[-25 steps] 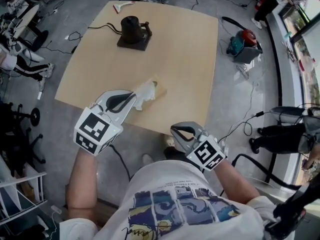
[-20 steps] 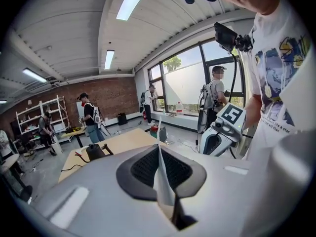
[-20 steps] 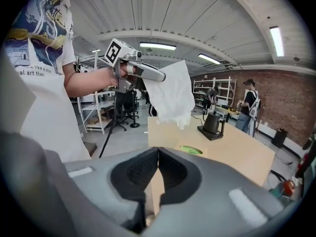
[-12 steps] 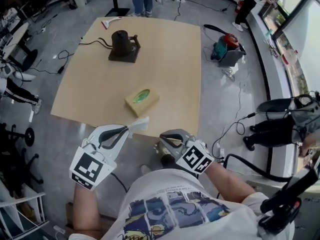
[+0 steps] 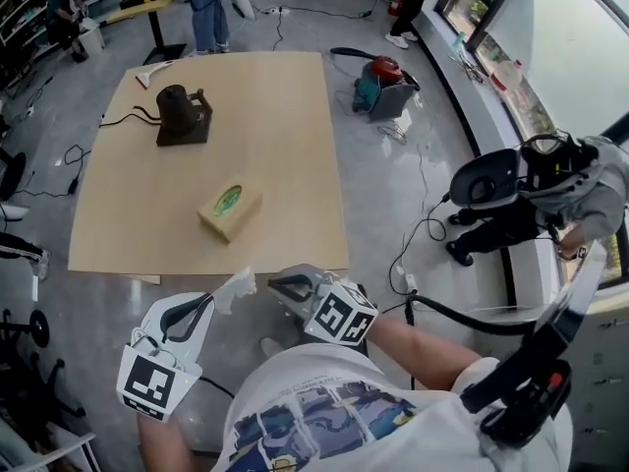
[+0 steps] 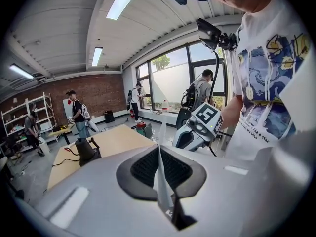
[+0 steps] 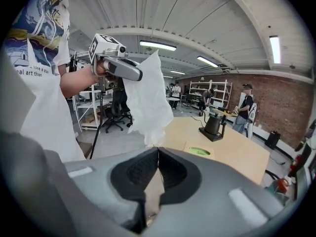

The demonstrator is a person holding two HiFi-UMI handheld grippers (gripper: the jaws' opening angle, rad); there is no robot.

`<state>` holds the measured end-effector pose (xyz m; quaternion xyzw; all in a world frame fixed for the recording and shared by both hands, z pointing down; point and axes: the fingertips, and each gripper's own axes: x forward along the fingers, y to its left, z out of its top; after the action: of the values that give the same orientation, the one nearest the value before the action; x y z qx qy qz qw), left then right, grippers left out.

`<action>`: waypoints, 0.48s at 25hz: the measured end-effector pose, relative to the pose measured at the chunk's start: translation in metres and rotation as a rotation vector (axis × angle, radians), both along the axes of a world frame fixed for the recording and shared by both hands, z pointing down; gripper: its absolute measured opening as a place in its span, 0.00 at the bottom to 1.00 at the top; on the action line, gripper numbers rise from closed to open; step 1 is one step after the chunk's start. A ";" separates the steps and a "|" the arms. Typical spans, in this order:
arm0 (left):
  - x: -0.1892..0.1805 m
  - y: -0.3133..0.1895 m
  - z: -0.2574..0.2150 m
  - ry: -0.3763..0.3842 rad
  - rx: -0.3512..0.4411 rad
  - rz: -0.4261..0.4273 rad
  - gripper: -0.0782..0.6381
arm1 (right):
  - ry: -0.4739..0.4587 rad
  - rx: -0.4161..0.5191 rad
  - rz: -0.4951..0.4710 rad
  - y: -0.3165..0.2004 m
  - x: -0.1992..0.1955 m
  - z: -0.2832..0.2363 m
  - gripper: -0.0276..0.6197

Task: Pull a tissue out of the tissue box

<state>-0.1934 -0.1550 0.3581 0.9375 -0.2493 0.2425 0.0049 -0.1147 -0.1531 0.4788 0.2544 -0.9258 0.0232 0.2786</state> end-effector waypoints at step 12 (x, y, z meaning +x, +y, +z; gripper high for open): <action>-0.008 0.034 0.001 0.002 -0.014 0.021 0.12 | 0.008 0.018 0.023 0.031 -0.010 0.001 0.05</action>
<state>-0.2013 -0.1215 0.3595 0.9403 -0.2378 0.2434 0.0094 -0.1245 -0.1221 0.4795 0.2674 -0.9219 0.0171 0.2798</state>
